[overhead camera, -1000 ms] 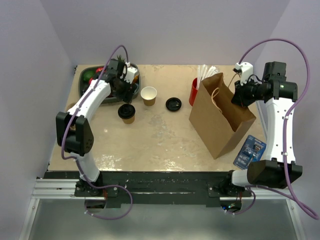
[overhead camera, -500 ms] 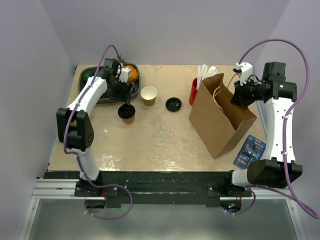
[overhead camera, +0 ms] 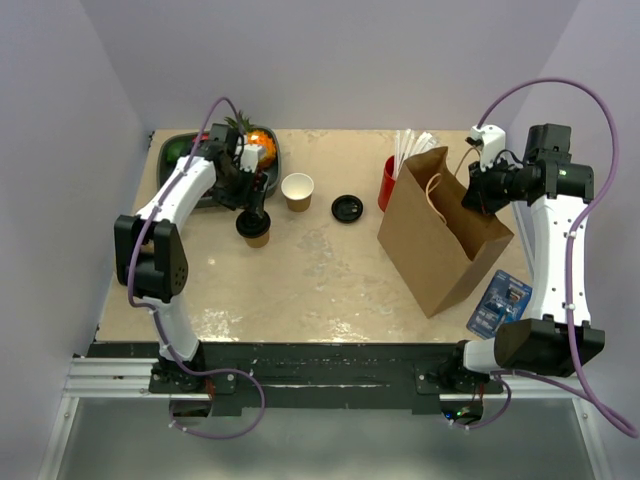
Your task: Pack the takeout coffee
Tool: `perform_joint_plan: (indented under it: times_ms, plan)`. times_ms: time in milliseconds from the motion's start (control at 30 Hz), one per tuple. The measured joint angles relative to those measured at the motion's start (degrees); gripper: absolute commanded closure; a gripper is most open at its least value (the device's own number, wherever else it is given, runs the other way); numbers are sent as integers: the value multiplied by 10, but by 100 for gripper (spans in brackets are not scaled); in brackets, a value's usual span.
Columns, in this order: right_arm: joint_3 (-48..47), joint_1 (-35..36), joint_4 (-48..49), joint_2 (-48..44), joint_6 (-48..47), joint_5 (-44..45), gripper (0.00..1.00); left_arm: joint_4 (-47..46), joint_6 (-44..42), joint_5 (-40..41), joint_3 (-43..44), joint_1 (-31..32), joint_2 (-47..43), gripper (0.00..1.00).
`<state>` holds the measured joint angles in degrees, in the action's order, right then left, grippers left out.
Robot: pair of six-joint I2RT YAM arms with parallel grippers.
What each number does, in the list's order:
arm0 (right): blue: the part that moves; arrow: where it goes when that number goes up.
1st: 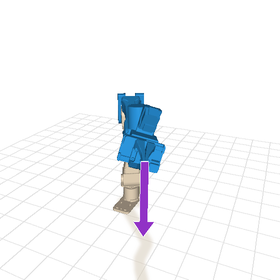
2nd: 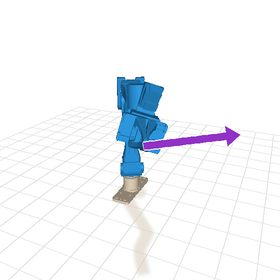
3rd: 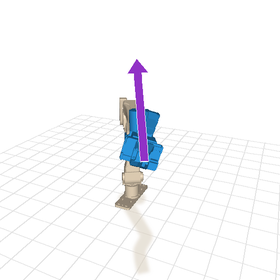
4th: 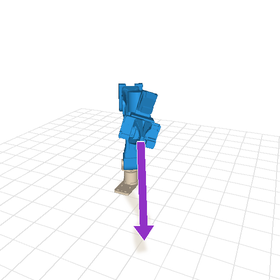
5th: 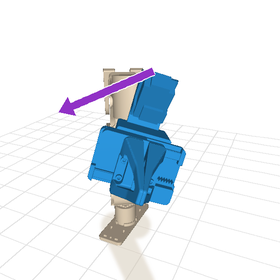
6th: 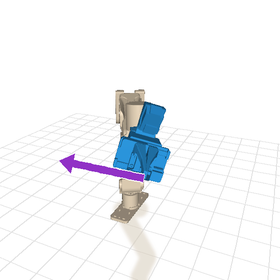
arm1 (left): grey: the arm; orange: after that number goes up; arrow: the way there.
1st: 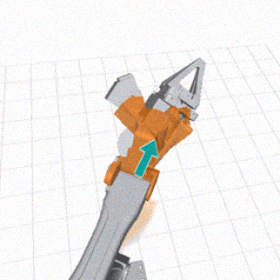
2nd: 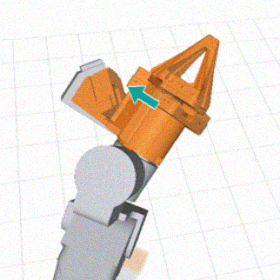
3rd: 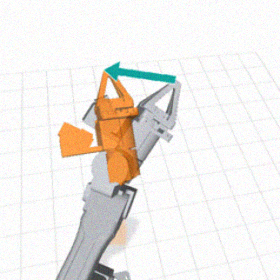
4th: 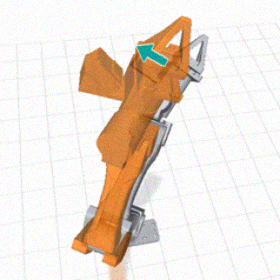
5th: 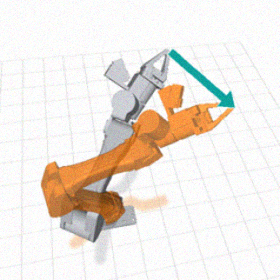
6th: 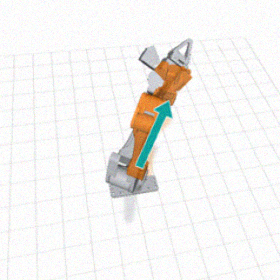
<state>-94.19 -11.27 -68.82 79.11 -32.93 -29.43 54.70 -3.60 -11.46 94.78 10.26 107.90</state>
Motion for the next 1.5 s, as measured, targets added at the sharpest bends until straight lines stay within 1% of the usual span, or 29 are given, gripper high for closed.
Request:
perform_joint_plan:
  times_ms: [367,567,767,1033,1500]
  plan:
    - [0,0,0,0,0,0,100,5,2,-14,-12,0,-6,12]
    - [0,0,0,0,0,0,100,5,5,-15,-13,3,-35,12]
    - [0,0,-1,0,0,0,100,4,17,-22,-46,10,-58,12]
    - [0,0,-1,0,0,0,100,7,40,-22,-56,11,-57,12]
    - [0,0,-1,0,0,0,100,3,45,-23,-43,11,-30,15]
